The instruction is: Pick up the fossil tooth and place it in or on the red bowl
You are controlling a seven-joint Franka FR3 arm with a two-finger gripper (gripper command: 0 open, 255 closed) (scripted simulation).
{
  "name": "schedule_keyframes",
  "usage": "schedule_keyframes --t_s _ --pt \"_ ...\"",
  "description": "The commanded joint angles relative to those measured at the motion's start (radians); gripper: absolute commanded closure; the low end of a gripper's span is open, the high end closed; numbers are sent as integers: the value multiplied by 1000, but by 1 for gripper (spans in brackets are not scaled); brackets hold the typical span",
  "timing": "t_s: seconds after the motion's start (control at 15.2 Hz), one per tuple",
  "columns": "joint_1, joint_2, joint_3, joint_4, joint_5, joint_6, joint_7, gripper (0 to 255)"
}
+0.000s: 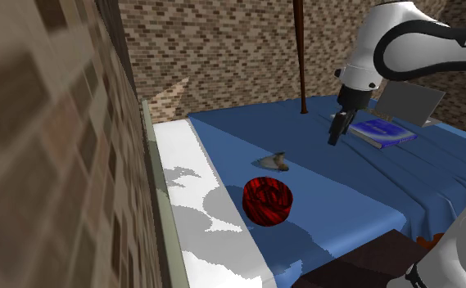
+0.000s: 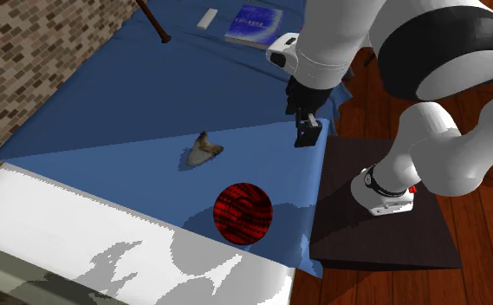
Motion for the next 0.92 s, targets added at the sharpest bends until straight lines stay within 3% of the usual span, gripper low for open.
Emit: schedule_keyframes --t_s 0.0,0.86 --pt "0 71 -17 13 -6 64 -32 0" --pt "12 548 -83 214 26 363 -226 0"
